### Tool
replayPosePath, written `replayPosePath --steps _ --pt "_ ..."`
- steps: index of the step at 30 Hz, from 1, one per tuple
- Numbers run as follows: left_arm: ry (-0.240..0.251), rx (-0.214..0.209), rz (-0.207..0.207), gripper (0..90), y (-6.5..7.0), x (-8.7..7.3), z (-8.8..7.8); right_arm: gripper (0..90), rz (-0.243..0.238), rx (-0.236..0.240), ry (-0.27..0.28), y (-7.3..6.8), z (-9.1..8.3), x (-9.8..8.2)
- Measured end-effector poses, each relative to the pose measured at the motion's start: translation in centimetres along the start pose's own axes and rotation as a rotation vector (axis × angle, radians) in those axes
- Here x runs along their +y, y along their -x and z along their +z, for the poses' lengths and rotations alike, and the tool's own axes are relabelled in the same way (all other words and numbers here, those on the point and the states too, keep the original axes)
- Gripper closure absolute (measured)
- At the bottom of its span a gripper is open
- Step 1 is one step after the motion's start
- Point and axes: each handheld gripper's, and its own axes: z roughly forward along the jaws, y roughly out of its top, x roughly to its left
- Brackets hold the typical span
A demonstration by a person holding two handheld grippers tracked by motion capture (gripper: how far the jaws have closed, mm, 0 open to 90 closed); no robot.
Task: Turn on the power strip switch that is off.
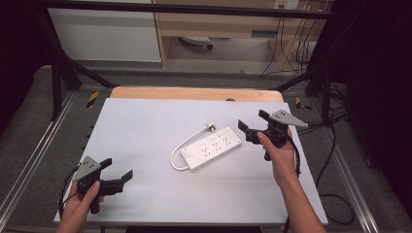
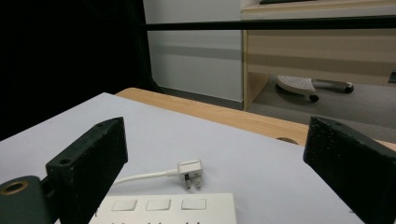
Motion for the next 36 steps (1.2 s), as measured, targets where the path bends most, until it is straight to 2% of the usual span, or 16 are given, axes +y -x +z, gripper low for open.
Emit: replayPosePath --steps 8,17,36 --pt "0.0 -0.002 0.004 5.6 0.0 0.0 0.0 8.7 0.001 -0.022 -0.009 0.4 1.6 0.0" --pt "0.009 0.0 0.0 5.7 -0.2 0.0 -0.2 15.7 0.009 -0.032 -0.014 0.6 2.8 -0.5" --pt "0.016 -0.001 -0.01 5.7 -0.3 0.0 -0.3 15.2 0.039 -0.039 -0.032 0.9 5.3 -1.4"
